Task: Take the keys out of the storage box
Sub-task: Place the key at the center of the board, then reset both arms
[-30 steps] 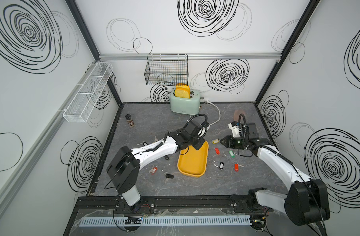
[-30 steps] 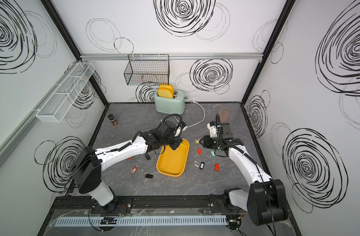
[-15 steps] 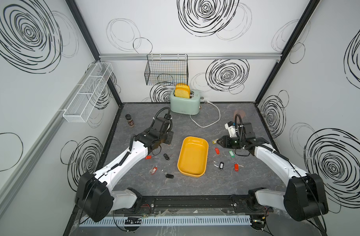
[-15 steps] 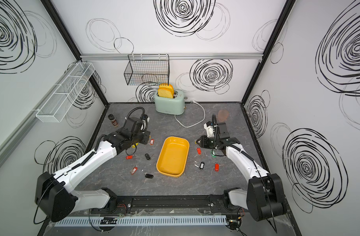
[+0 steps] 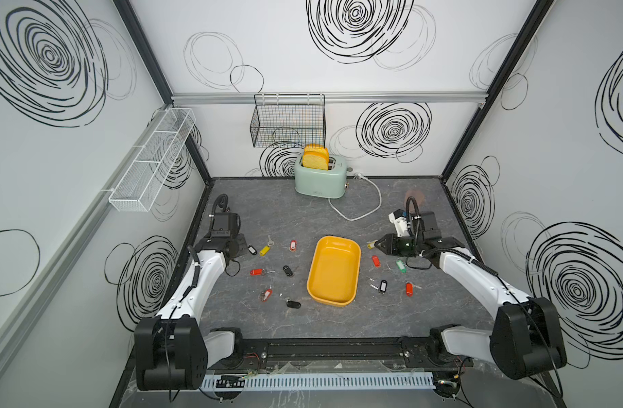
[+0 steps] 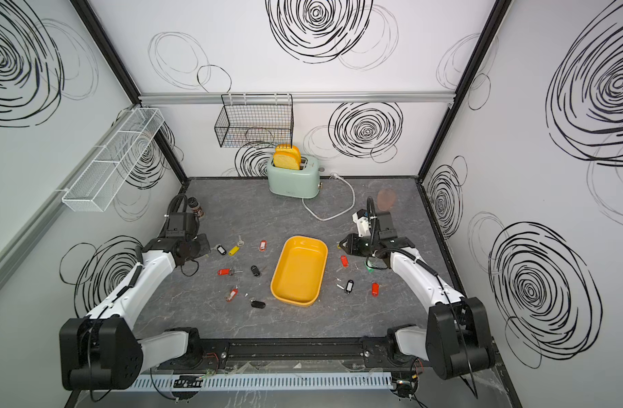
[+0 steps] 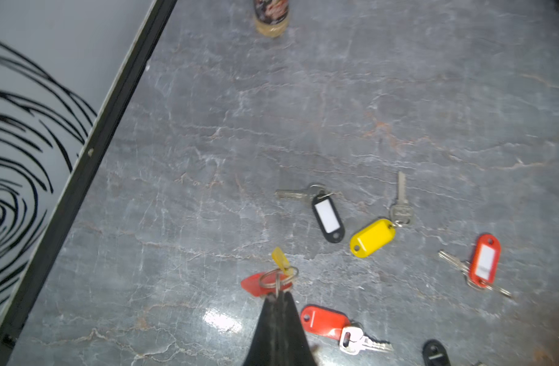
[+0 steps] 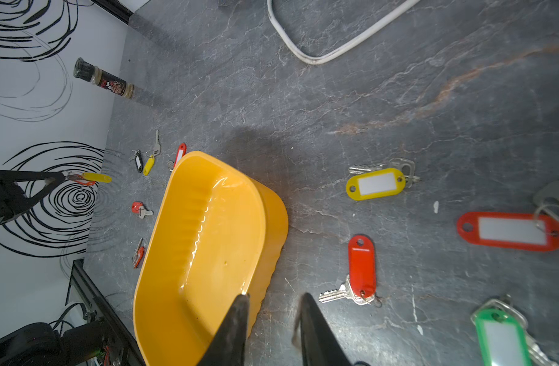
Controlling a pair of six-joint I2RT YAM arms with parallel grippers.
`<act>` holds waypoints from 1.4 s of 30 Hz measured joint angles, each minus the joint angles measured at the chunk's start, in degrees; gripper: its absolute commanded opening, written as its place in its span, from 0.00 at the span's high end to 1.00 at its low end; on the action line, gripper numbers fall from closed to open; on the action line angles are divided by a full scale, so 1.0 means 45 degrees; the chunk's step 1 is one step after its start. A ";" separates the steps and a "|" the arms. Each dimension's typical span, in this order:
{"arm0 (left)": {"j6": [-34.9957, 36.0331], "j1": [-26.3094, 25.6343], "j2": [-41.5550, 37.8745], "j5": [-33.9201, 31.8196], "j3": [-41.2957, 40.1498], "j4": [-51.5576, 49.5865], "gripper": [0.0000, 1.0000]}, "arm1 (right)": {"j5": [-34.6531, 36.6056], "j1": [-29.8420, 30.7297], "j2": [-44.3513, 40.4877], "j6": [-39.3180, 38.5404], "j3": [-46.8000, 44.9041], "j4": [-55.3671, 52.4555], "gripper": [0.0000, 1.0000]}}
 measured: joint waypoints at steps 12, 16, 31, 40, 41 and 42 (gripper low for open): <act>-0.1069 0.0942 0.0670 0.1496 -0.0908 0.0010 1.00 | 0.0024 -0.0005 0.0044 0.0180 -0.0296 0.0136 0.69; -0.1214 0.0962 0.0665 0.1681 -0.1219 -0.0019 1.00 | 0.0029 -0.0005 0.0063 0.0214 -0.0335 0.0262 0.68; -0.1462 0.0991 0.0665 0.2147 -0.1248 -0.0214 0.66 | 0.0078 -0.0121 0.0068 0.0223 -0.0500 0.0379 0.67; -0.1423 0.0976 -0.0340 0.2137 -0.1239 -0.0126 0.43 | 0.0447 -0.0466 0.0063 0.0228 -0.0427 0.0335 0.55; -0.1379 0.0947 -0.0466 0.2137 -0.1229 -0.0073 0.40 | 0.0568 -0.0583 0.0063 0.0233 -0.0374 0.0291 0.50; -0.1326 0.0884 -0.0612 0.2161 -0.1219 0.0068 0.34 | 0.0724 -0.0729 0.0058 0.0194 -0.0311 0.0257 0.47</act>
